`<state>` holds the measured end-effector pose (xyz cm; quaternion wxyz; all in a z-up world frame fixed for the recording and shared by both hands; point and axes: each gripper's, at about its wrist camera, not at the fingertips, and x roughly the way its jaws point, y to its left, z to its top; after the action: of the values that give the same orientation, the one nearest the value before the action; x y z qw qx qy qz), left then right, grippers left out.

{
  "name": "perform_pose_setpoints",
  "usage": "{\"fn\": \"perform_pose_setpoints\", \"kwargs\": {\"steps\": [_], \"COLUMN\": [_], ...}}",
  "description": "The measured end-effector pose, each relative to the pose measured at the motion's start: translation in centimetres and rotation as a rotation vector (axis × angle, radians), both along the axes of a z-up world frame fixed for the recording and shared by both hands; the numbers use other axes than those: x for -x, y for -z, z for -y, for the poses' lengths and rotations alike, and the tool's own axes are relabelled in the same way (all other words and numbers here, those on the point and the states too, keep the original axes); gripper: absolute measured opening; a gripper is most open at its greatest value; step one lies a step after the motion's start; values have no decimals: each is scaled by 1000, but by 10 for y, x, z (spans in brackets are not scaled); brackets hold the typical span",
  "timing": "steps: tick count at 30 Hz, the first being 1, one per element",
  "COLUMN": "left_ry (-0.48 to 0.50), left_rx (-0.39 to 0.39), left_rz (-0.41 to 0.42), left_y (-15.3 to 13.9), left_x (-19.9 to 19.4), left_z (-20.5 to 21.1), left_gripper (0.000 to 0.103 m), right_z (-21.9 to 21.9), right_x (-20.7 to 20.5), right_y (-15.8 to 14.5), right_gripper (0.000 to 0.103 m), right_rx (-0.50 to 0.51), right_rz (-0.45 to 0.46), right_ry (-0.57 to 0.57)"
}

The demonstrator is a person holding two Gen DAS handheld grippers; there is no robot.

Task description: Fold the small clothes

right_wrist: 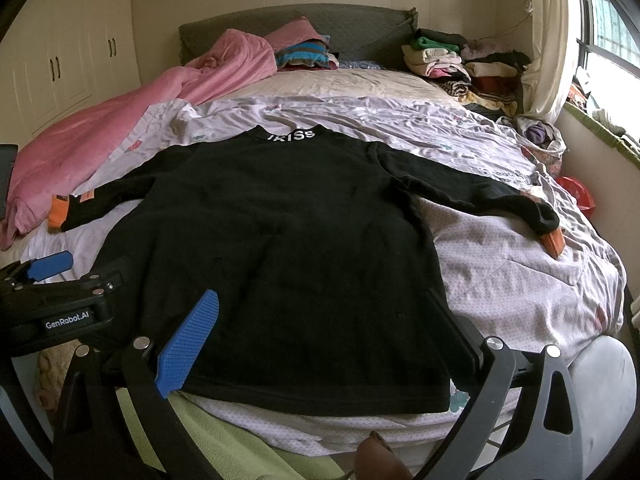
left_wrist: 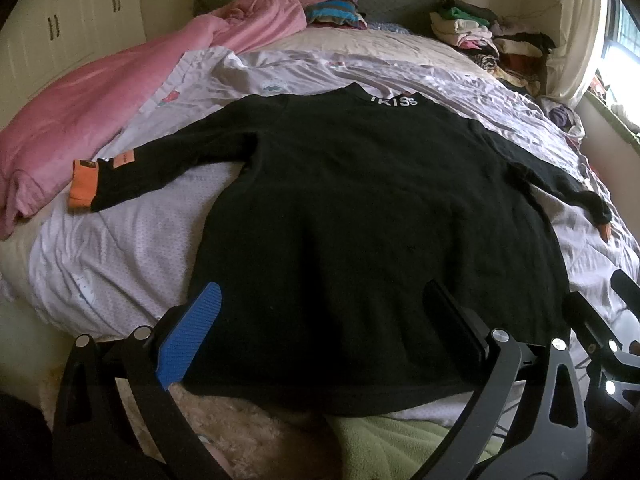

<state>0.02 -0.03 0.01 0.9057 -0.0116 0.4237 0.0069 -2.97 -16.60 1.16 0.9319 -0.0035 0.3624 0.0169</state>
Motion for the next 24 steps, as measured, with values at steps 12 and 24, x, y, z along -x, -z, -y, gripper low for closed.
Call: {"fn": "perform_pose_setpoints", "kwargs": {"steps": [12,24], "left_ry": [1,2], "left_rx": [-3,-4], "left_rz": [3,4], "left_y": [0,-4], "left_x": [0,1], "left_z": [0,4], "left_gripper": [95,95], "right_z": [0,1], "right_x": [0,-1], "right_y": [0,-1], "right_gripper": [99,99], "right_rx": [0,-1], "right_rz": [0,1], "right_ry": [0,-1]}}
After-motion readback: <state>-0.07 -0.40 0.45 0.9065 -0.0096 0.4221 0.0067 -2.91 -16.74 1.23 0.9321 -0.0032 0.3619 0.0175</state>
